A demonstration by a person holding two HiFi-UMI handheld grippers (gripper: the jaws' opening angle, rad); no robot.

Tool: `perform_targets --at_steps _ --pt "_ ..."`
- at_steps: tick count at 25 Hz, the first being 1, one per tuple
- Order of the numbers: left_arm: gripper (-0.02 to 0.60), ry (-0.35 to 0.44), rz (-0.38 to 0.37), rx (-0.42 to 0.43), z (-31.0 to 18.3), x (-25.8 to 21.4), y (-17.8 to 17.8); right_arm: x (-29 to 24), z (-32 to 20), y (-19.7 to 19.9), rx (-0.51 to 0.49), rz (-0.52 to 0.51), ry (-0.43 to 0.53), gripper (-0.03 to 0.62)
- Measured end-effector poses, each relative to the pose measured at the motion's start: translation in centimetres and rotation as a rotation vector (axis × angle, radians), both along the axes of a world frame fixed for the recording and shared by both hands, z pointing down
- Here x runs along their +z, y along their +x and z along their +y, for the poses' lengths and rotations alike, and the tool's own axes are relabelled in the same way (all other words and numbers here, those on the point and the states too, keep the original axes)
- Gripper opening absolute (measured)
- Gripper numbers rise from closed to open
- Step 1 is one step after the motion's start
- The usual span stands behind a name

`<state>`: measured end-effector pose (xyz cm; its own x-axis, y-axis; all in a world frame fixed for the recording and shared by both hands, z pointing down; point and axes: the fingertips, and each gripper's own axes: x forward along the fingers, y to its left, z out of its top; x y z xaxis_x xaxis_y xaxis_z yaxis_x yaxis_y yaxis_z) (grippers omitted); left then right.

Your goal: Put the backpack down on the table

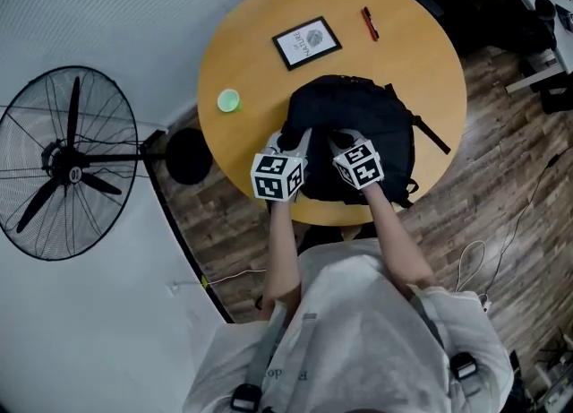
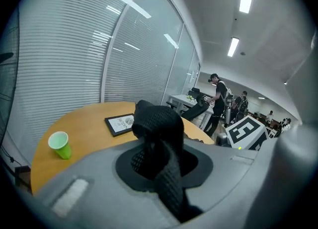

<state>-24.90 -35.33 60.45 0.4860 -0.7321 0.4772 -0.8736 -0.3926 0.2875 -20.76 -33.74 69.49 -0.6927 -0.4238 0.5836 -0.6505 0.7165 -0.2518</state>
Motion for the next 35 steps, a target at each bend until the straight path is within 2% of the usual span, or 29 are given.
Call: perform_targets --at_steps 8,22,35 --pt "0.055 -0.069 -0.007 0.030 -2.0 4.7 -3.0 3.4 -1.9 0.5 0.081 0.131 -0.022 0.000" --pt "0.078 -0.211 -0.052 0.035 -2.6 12.6 -6.7 6.5 -1.8 0.6 0.154 0.132 -0.104 0.000" --pt "0.130 -0.351 -0.061 0.026 -2.6 18.3 -7.8 9.1 -1.4 0.7 0.169 0.187 -0.145 0.000"
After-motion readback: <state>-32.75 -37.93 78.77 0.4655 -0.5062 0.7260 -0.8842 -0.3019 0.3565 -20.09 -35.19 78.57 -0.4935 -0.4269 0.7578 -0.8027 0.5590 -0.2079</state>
